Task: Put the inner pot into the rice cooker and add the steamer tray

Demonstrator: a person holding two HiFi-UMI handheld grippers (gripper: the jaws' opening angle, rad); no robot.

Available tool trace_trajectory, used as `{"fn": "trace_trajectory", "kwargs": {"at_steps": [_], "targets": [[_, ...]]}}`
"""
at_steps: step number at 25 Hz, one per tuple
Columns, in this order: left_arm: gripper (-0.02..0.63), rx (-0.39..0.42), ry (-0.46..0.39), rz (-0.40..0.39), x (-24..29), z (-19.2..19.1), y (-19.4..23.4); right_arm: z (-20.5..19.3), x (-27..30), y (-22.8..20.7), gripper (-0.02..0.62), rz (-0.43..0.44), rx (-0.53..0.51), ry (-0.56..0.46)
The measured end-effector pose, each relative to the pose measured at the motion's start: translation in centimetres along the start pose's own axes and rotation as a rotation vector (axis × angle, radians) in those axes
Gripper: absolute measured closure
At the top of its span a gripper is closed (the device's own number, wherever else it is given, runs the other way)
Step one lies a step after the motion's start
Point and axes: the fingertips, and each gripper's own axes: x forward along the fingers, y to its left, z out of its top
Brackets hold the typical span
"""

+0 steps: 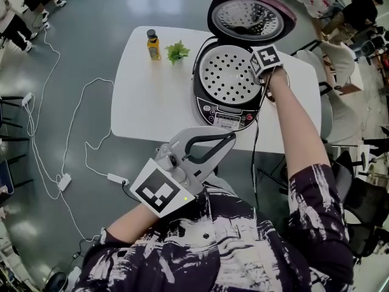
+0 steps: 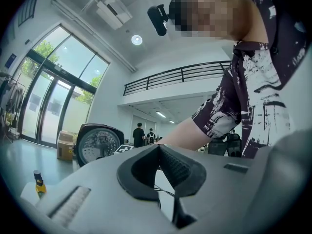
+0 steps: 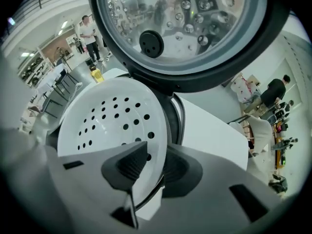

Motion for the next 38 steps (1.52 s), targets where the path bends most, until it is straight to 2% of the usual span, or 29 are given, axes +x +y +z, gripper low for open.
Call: {"fn": "trace_trajectory", "kwargs": {"at_steps": [1, 6, 10, 13, 18, 22, 24, 26, 32, 35, 38], "targets": [[0.601, 0.001, 0.0, -0.001, 0.0, 0.0, 0.0, -0.1, -0.1, 0.2, 0.512, 0.019, 0.007, -0.009], [0.601, 0.0, -0.008, -0.009, 0.5, 0.2, -0.4, -0.6, -0.6, 0.6, 0.491, 0.074, 0.033, -0.069], [0.601, 0.004, -0.008, -0.022, 1.4, 0.6, -0.9, -1.2, -0.9, 0.6, 0.488, 0.102, 0.045, -0.099], [0.601, 0.012, -0.002, -0.037, 1.9, 0.8, -1.5, -1.6, -1.4, 0.4, 0.488, 0.131, 0.095, -0.119], [0.601, 0.018, -0.003, -0.05, 2.6, 1.2, -2.3, -2.3, -2.7, -1.4, 0.488, 0.056, 0.071, -0.115], [0.601, 0.027, -0.004, -0.056, 3.0, 1.4, -2.6, -1.8, -4.2, -1.9, 0.488, 0.076, 0.098, -0.194], [0.601, 0.023, -0.008, -0.049, 3.2, 1.4, -2.4, -1.1, -5.7, -1.5, 0.488, 0.111, 0.113, -0.282], [0.601, 0.003, -0.01, -0.033, 3.4, 1.3, -1.9, -0.2, -8.3, -0.5, 0.489, 0.161, 0.127, -0.413], [0.601, -0.045, 0.021, 0.05, 3.9, 0.6, 1.3, -0.3, -20.7, 4.6, 0.53, 0.243, 0.05, -0.935], [0.601, -0.024, 0.038, 0.099, 4.1, 0.3, 3.6, -2.0, -26.6, 7.9, 0.586, 0.282, 0.021, -1.161], [0.601, 0.017, 0.046, 0.138, 4.2, 0.3, 5.4, -4.0, -29.9, 10.0, 0.591, 0.251, 0.009, -1.29]]}}
